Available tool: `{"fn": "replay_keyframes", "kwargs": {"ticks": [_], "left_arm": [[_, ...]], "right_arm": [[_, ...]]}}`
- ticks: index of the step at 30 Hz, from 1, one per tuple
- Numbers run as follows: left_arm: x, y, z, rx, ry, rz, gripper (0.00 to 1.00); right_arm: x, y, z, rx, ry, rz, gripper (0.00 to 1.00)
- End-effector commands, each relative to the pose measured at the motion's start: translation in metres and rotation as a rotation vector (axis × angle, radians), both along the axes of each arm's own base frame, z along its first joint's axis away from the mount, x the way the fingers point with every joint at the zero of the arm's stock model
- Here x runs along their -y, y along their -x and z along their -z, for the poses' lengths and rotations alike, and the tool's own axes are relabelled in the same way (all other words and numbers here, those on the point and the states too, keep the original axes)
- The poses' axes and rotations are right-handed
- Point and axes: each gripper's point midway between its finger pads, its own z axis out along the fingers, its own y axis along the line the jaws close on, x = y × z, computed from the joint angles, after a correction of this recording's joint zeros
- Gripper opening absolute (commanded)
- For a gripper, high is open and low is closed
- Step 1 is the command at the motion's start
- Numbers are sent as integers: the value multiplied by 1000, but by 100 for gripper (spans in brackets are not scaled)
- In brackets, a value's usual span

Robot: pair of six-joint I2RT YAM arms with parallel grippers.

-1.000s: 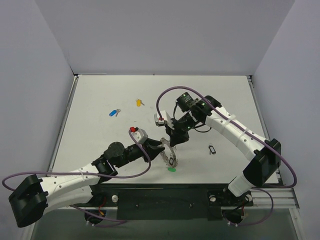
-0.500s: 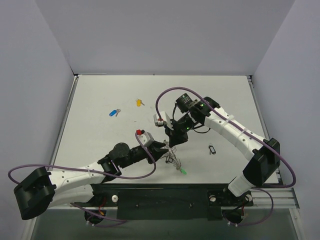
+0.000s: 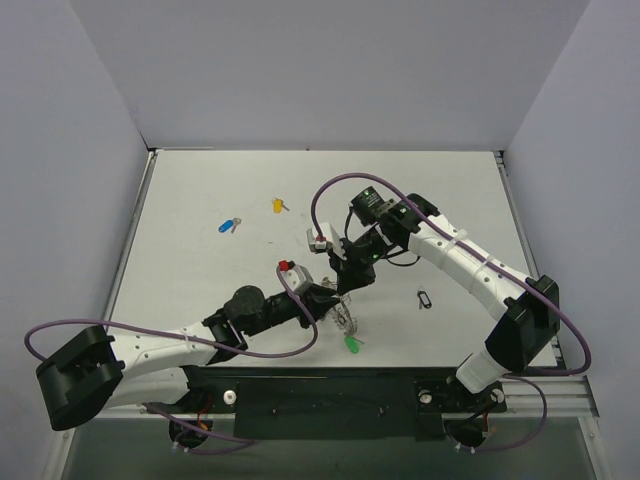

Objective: Put the keys on the keyring

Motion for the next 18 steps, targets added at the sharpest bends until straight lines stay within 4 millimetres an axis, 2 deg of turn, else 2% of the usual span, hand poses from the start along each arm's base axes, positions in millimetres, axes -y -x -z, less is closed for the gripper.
{"fn": "replay_keyframes", "kwargs": {"ticks": [1, 13, 18], "left_arm": [[11, -1, -40, 77, 96, 25, 34], [12, -2, -46, 73, 118, 15, 29], [15, -1, -46, 70, 119, 24, 17]], "right_arm": [[-5, 11, -4, -50, -36, -19, 0], [-6, 12, -4, -55, -39, -19, 0], [-5, 12, -4, -56, -43, -19, 0]]}}
